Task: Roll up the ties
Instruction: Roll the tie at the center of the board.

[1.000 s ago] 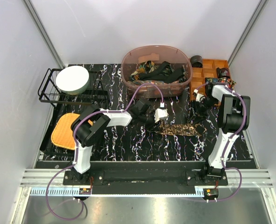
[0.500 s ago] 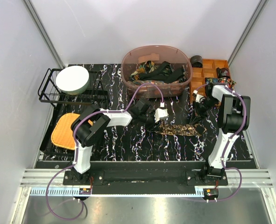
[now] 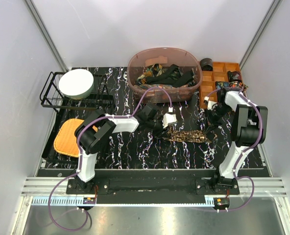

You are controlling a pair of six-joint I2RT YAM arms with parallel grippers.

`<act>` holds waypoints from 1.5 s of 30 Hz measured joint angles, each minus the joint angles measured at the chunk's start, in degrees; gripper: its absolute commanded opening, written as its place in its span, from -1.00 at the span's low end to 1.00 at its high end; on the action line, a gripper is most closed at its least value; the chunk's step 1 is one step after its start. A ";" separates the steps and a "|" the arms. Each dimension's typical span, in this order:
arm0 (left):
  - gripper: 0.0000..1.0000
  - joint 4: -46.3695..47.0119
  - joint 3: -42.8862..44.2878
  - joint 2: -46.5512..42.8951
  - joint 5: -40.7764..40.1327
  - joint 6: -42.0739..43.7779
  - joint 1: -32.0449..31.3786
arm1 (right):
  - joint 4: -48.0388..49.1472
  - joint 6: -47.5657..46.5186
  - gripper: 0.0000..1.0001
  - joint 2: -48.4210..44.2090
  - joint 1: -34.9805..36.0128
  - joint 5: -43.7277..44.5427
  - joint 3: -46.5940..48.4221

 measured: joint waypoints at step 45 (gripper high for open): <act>-1.00 0.87 2.54 1.27 -7.69 1.92 -2.91 | 21.94 21.35 -0.06 -4.55 9.55 -29.75 -12.04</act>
